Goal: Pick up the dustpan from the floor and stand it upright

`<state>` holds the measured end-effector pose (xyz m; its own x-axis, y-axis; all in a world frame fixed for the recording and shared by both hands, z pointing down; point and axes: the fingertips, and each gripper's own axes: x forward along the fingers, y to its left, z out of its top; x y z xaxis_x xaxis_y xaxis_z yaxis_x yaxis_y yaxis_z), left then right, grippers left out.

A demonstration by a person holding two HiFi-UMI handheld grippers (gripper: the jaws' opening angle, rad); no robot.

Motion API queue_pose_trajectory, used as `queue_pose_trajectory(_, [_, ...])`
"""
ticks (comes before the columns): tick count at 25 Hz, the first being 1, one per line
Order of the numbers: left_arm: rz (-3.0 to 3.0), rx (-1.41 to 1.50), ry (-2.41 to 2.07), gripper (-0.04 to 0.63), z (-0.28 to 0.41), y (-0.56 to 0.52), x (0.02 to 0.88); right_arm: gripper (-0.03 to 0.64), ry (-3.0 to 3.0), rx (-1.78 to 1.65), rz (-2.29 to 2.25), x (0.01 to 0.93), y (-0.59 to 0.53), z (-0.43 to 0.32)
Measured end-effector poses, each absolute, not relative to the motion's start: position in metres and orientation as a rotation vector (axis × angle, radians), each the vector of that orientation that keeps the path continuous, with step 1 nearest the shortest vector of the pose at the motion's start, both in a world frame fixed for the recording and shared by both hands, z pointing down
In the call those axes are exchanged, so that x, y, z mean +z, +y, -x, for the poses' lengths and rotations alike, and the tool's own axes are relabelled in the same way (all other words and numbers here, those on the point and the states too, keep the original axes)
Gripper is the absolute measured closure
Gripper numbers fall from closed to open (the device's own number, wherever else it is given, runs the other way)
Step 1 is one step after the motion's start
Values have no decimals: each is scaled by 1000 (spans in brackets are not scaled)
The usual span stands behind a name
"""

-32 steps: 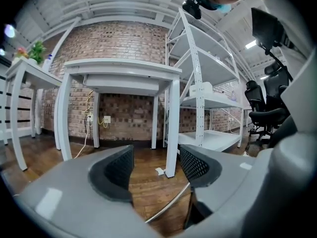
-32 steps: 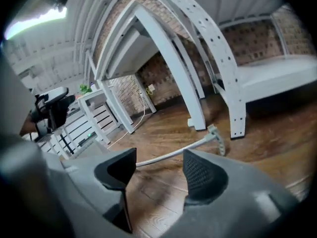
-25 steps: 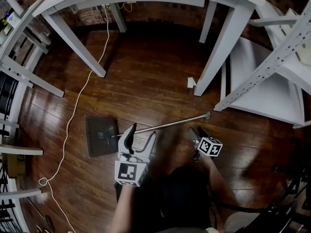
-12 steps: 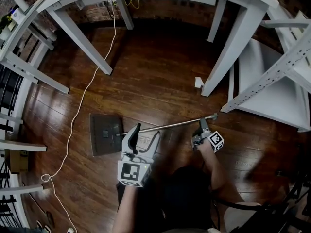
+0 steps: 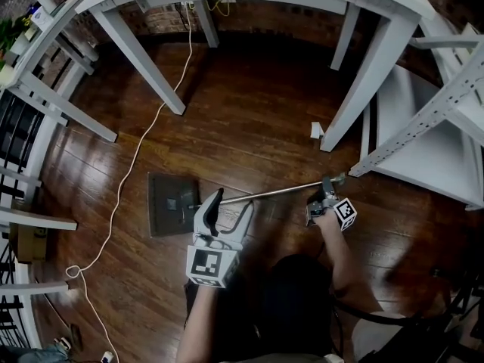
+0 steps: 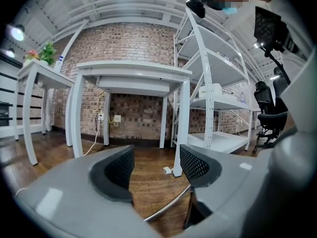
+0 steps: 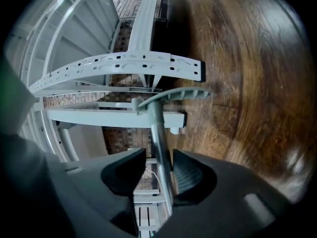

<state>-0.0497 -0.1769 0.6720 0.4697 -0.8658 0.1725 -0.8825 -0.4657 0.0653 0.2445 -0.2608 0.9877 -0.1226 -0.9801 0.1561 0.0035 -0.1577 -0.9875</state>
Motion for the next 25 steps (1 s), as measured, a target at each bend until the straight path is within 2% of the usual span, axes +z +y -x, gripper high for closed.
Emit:
queue_pose_trajectory(1, [-2563, 165, -1540, 291, 51, -175, 671, 500, 1227, -1422, 1237, 979, -260, -242])
queue_pose_trajectory(2, [-2561, 156, -1542, 291, 52, -173, 669, 515, 1255, -1419, 1220, 968, -259, -239])
queue_pose_trajectory(9, [-2551, 75, -1582, 292, 62, -163, 648, 517, 1453, -1322, 1179, 866, -265, -234])
queue_pose_trajectory(17, [-2537, 23, -1636, 291, 81, -149, 631, 523, 1801, -961, 1210, 678, -285, -231])
queue_pose_trajectory(25, [-2539, -21, -1649, 291, 96, -145, 624, 532, 2085, -587, 1369, 552, -277, -216])
